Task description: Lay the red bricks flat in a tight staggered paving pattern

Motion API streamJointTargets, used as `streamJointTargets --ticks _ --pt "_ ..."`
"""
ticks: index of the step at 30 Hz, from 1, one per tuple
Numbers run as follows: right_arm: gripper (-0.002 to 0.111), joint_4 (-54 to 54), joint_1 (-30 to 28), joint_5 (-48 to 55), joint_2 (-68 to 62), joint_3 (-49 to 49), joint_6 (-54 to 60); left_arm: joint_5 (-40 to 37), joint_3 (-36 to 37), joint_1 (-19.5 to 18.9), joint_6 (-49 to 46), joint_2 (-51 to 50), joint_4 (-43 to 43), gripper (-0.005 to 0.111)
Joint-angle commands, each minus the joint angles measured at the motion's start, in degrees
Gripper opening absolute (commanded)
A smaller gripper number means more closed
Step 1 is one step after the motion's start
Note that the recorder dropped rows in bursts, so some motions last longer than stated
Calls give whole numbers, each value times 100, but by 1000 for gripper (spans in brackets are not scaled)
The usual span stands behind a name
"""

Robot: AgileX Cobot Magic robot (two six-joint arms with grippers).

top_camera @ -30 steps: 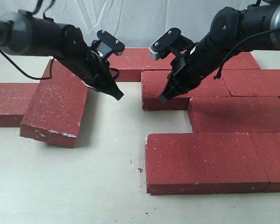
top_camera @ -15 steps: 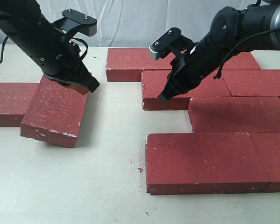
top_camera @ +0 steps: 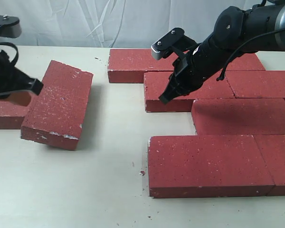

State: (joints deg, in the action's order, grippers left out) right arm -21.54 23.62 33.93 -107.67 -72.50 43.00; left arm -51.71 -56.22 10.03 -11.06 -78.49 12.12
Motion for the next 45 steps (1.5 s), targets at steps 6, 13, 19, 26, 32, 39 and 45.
streamJointTargets --ticks 6,13,19,26,32,39,45 --pt "-1 -94 -22 -34 10 16 14 115 867 -1398 -201 226 25 4" --pt "-1 -103 -22 -58 10 16 14 60 1089 -2457 -1874 226 1992 54" --pt "-1 -103 -22 -83 10 16 14 72 1500 -2852 -2902 166 3520 80" --pt "-1 -224 -22 -83 10 16 14 72 1754 -2841 -3067 -294 3956 84" --pt "-1 -251 -22 -148 10 16 14 175 1923 -2841 -3747 -628 4739 84" --pt "-1 -251 -22 -173 10 16 14 374 1923 -2820 -3791 -932 4858 84" --pt "-1 -251 -22 -208 10 16 14 440 1960 -2820 -3900 -1041 5022 84"
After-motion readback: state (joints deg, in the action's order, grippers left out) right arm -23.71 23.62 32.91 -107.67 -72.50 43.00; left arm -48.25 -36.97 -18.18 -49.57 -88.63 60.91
